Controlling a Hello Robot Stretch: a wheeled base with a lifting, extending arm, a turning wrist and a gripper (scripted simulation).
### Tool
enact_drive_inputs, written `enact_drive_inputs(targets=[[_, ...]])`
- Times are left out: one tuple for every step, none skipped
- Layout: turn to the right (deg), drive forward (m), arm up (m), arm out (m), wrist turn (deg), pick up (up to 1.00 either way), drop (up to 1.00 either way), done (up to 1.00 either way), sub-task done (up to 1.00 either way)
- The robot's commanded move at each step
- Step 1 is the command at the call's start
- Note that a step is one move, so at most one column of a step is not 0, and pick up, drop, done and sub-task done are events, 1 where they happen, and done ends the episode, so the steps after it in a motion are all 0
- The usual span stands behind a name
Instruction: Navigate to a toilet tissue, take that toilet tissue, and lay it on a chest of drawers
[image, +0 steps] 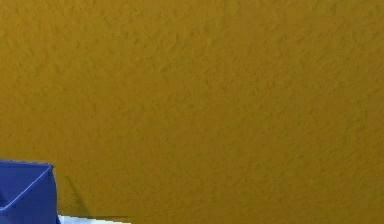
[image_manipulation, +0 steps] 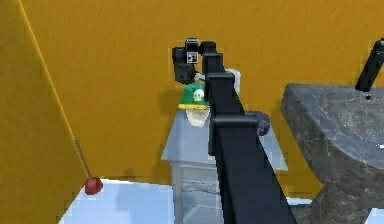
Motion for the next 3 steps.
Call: enact_drive_inputs(targets=[[0.0, 0.00, 0.00, 0.00, 0.0, 0.00, 1.00, 0.00, 0.00], [0.0, 0.00, 0.00, -0.10, 0.0, 0.00, 0.00, 0.00, 0.00], [0.0, 0.00, 0.00, 0.00, 0.0, 0.00, 0.00, 1.00, 0.00]])
